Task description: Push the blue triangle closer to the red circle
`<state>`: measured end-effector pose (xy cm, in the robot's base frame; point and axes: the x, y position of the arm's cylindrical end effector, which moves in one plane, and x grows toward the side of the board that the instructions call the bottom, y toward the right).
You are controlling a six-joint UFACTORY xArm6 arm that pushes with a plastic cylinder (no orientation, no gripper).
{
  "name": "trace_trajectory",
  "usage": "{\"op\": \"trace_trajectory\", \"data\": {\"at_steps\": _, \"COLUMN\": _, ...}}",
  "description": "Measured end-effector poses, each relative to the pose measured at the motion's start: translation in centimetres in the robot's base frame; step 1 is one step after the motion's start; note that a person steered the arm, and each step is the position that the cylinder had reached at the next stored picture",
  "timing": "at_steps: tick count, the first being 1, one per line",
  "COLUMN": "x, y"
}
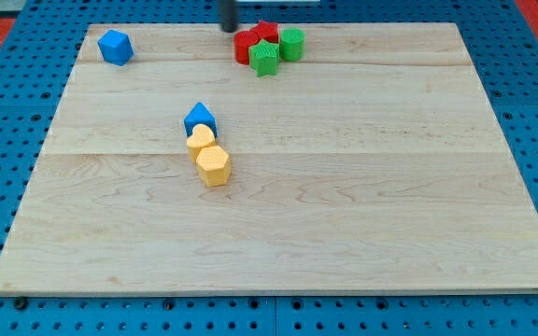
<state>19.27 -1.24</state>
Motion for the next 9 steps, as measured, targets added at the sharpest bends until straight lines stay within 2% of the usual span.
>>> {"op": "trace_trajectory", "data": {"at_steps": 1, "x": 3.3, "y": 6.0}}
{"op": "trace_trajectory", "data": {"at_steps": 2, "x": 10.0, "y": 6.0}}
{"op": "trace_trajectory", "data": {"at_steps": 3, "x": 10.8, "y": 7.5}}
{"op": "trace_trajectory", "data": {"at_steps": 5, "x": 20.0, "y": 6.4}}
{"op": "trace_trajectory", "data": {"at_steps": 6, "x": 24.5, "y": -0.8}}
{"op": "trace_trajectory", "data": {"at_steps": 7, "x": 23.7, "y": -7.9}}
{"op": "trace_trajectory", "data": {"at_steps": 8, "x": 20.7, "y": -12.6}}
{"op": "trace_trajectory", "data": {"at_steps": 9, "x": 19.0, "y": -9.5}}
